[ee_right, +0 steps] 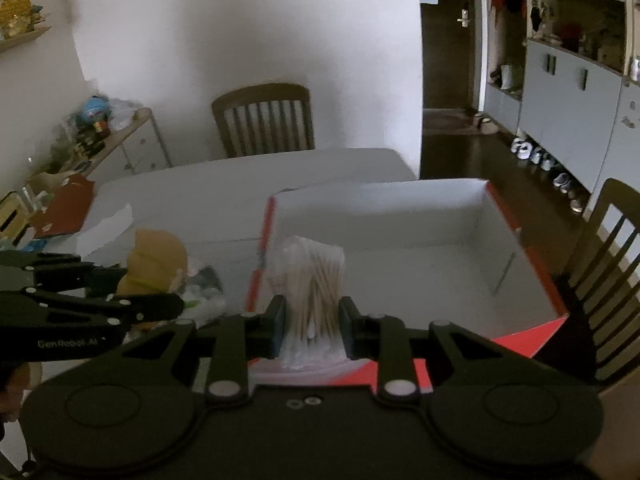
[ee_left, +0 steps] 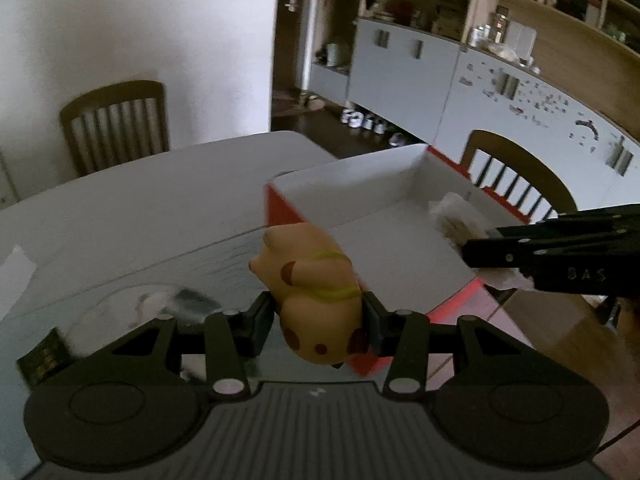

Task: Organize objects
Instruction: 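Carry the plush and swab bag into the red box and release both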

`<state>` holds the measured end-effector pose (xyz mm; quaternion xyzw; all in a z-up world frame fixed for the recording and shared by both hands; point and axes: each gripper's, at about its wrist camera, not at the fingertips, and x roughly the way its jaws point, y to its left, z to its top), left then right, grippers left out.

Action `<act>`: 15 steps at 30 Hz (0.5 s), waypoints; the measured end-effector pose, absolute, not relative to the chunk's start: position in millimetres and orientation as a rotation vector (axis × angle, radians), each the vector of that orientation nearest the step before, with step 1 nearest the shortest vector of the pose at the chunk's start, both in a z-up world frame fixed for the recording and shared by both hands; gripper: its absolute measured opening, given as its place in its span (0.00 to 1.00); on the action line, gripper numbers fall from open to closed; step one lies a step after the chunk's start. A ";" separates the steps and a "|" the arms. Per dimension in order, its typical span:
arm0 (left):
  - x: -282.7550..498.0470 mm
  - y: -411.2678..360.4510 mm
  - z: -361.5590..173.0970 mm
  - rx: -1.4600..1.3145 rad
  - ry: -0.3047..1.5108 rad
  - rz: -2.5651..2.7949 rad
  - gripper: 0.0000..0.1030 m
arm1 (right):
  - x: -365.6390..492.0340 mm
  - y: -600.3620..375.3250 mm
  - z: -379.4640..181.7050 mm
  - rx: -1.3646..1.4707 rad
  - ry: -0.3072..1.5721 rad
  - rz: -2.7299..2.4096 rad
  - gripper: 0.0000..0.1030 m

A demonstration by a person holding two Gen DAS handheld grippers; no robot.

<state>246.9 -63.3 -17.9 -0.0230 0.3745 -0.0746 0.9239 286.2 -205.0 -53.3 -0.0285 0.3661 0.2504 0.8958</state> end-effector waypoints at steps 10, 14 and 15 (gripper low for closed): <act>298.6 -114.7 -16.7 0.023 0.793 -0.202 0.45 | 323.2 -236.5 -58.9 -0.043 0.769 0.472 0.26; 323.3 -131.5 -20.9 0.064 0.812 -0.212 0.45 | 341.1 -247.0 -66.6 -0.047 0.793 0.448 0.26; 329.0 -135.7 -22.3 0.076 0.816 -0.214 0.45 | 345.5 -248.8 -69.6 -0.053 0.802 0.443 0.26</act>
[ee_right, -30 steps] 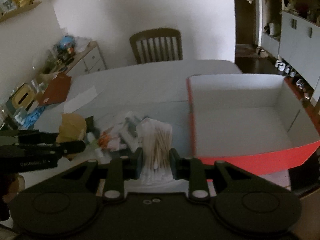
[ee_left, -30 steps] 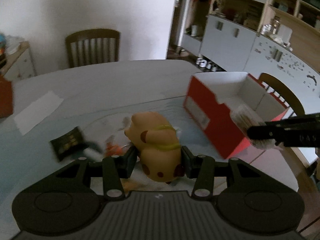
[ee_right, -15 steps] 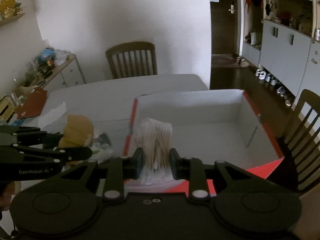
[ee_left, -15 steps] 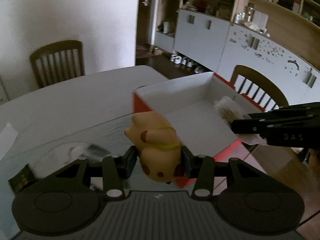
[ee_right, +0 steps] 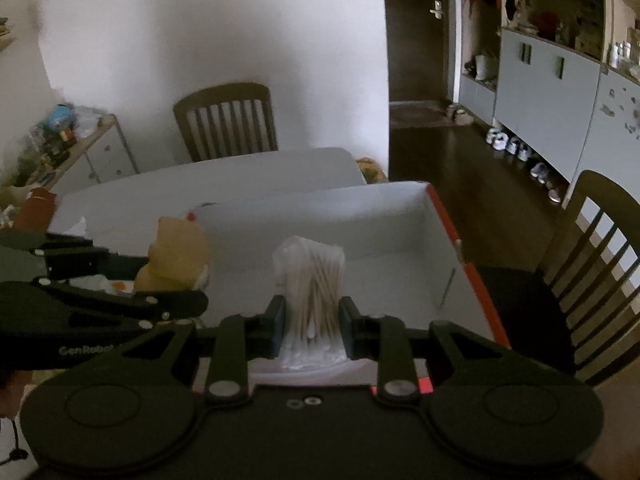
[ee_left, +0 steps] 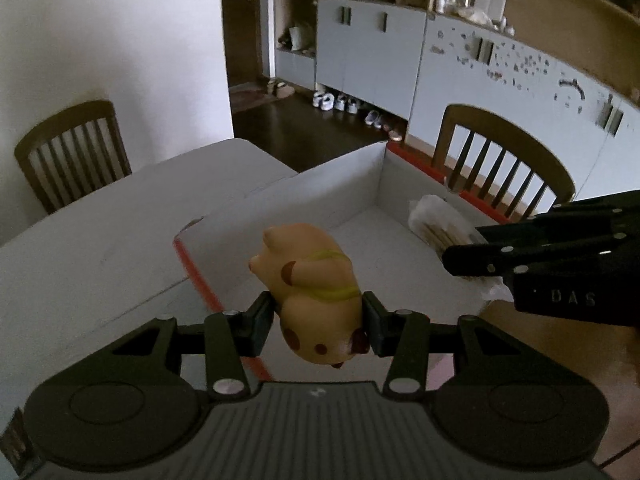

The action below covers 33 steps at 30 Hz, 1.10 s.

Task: Organize objects
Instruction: 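Carry the plush and swab bag into the red box and release both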

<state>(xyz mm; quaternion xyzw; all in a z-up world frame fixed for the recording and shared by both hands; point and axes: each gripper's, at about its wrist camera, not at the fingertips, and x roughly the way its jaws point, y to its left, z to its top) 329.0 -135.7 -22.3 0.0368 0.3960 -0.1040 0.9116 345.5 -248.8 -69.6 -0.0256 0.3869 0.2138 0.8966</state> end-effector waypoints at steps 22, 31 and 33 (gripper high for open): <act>433.4 -174.5 -108.1 0.151 1.176 -0.243 0.45 | 412.3 -239.4 -147.4 -0.313 1.008 0.440 0.26; 449.2 -174.8 -126.5 0.122 1.274 -0.254 0.46 | 414.2 -226.9 -172.2 -0.340 1.109 0.451 0.27; 449.3 -173.7 -127.7 0.126 1.278 -0.258 0.47 | 413.3 -225.9 -174.2 -0.339 1.111 0.452 0.28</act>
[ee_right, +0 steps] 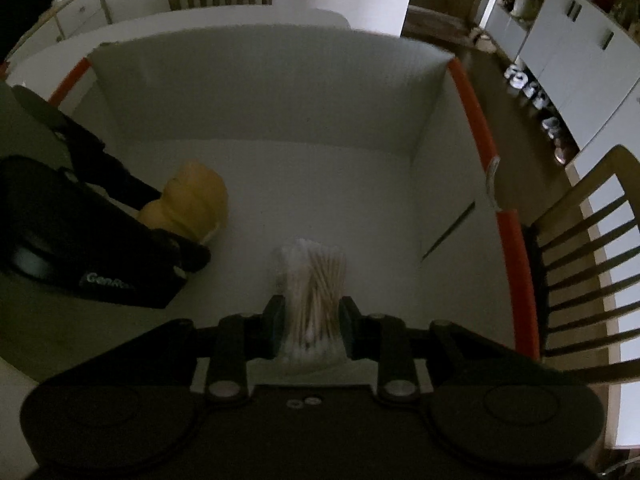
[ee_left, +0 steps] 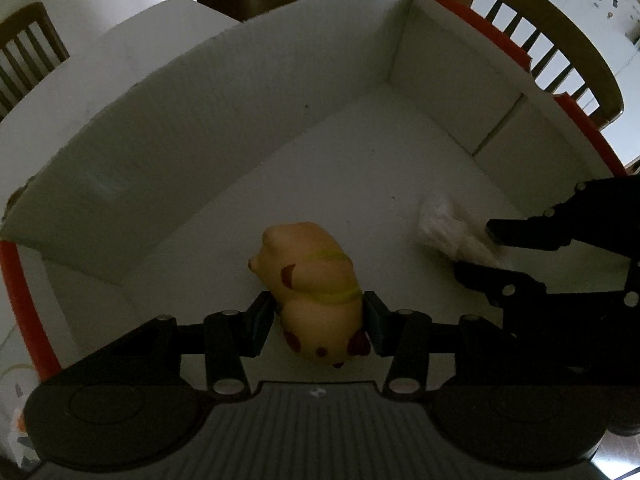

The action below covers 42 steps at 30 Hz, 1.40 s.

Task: Organize objects
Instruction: 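Carry the plush and swab bag into the red box and release both, then withdraw both tools from the box back over the table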

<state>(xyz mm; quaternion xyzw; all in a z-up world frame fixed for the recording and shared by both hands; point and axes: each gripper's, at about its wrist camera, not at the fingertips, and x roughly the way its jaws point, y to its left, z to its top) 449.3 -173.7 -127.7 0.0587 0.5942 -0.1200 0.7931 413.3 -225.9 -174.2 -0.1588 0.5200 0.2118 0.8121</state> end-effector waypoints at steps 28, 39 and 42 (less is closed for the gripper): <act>401.6 -154.8 -47.7 0.065 1.080 -0.284 0.60 | 364.9 -254.9 -101.2 -0.238 0.959 0.491 0.62; 345.4 -141.4 -13.5 0.037 0.948 -0.292 0.60 | 326.5 -254.6 -72.0 -0.172 0.904 0.504 0.65; 327.5 -132.8 -6.4 0.023 0.917 -0.289 0.60 | 309.9 -248.5 -65.7 -0.152 0.888 0.513 0.65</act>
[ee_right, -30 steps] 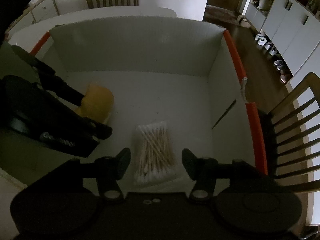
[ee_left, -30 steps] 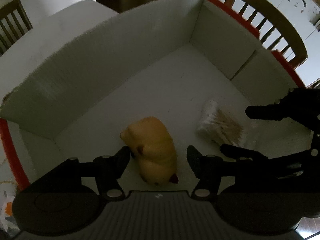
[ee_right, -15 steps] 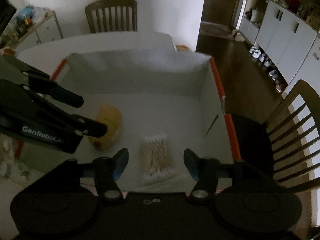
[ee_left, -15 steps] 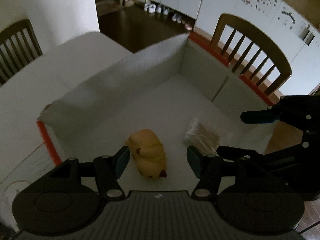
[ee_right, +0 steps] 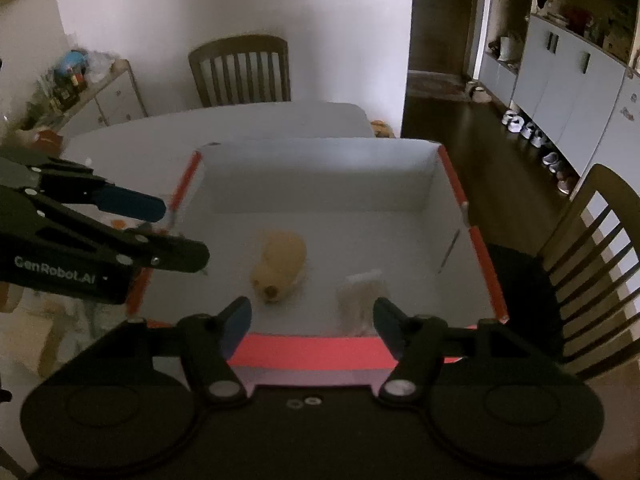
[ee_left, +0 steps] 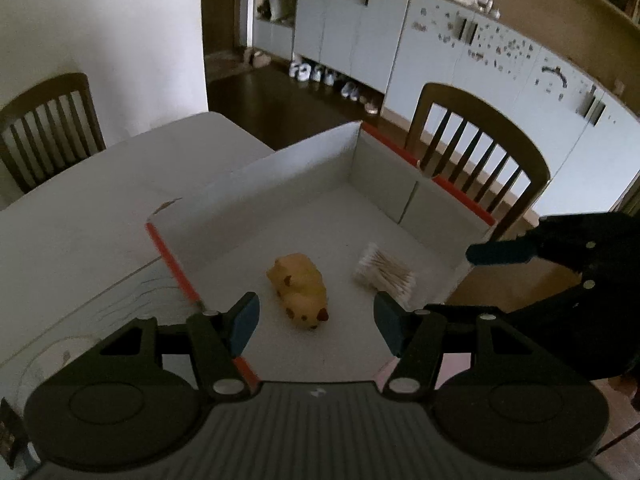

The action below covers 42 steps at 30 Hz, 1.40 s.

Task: Organize objects
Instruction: 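Withdraw both tools from the box back over the table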

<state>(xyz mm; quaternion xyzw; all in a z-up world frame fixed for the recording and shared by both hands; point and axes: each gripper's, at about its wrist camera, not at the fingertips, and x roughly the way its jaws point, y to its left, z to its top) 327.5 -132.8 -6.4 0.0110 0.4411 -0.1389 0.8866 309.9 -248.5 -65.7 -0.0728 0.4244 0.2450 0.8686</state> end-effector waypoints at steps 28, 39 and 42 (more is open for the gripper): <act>191.5 15.6 11.6 -0.060 0.759 -0.160 0.64 | 202.5 -137.6 -54.8 -0.027 0.830 0.503 0.80; 156.8 73.5 -9.5 -0.092 0.759 -0.114 0.84 | 177.5 -100.7 -61.4 -0.019 0.825 0.512 0.97; 145.4 85.9 -16.5 -0.103 0.759 -0.104 1.00 | 172.2 -92.2 -67.6 -0.024 0.837 0.509 0.97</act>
